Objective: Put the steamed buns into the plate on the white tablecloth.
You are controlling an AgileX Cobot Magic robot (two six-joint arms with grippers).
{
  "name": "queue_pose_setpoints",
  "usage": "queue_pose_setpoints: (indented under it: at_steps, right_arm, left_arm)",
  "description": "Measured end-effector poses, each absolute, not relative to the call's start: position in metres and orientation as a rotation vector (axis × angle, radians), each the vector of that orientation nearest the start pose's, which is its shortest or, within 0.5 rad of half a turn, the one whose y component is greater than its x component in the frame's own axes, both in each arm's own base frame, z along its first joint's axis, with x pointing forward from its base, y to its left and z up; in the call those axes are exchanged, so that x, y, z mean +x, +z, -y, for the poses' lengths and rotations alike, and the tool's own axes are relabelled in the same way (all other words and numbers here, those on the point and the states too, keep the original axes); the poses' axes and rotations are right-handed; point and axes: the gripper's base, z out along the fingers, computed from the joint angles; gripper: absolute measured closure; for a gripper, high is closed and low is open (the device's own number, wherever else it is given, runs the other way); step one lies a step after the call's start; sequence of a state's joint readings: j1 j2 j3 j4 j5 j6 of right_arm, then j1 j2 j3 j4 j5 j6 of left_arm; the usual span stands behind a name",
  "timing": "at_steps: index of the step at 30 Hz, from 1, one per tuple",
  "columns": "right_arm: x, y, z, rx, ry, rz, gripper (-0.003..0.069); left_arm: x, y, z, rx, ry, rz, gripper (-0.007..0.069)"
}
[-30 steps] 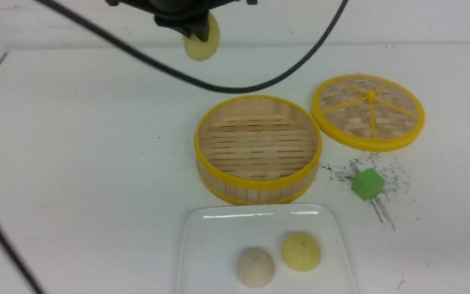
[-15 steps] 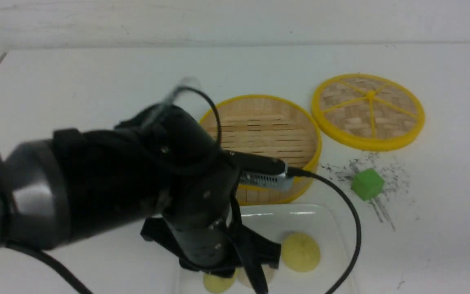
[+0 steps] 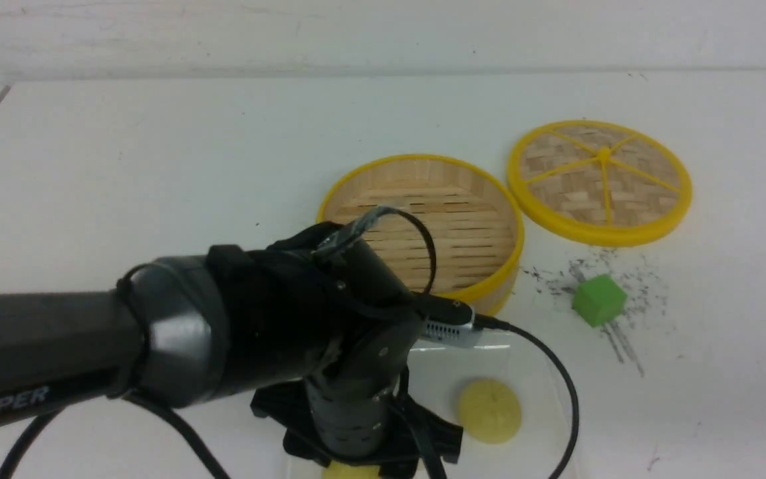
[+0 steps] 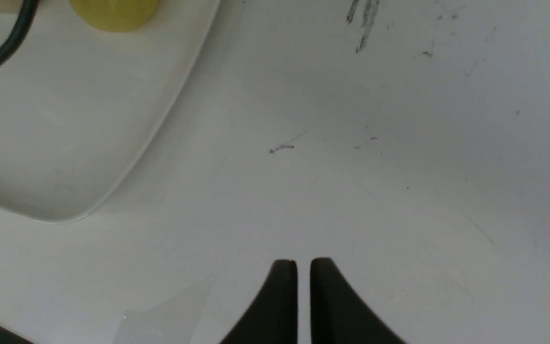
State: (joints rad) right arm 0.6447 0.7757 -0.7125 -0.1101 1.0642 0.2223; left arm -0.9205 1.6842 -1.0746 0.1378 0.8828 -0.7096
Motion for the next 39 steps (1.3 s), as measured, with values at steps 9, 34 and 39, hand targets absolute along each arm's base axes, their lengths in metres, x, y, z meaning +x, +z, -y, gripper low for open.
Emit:
queue_pose_setpoints:
  at_steps: [9, 34, 39]
  right_arm:
    - [0.088, 0.311, -0.054, -0.569, 0.152, -2.547, 0.058]
    - [0.033, 0.282, -0.016, -0.422, 0.478, -1.746, 0.0673]
    - [0.033, 0.283, -0.016, -0.42, 0.481, -1.735, 0.0671]
  left_arm:
    - [0.208, 0.284, 0.242, 0.409, -0.019, -2.79, 0.0183]
    - [0.223, 0.351, 0.24, 0.364, 0.006, -2.588, 0.0622]
    - [0.225, 0.352, 0.238, 0.368, 0.029, -2.566, 0.0622]
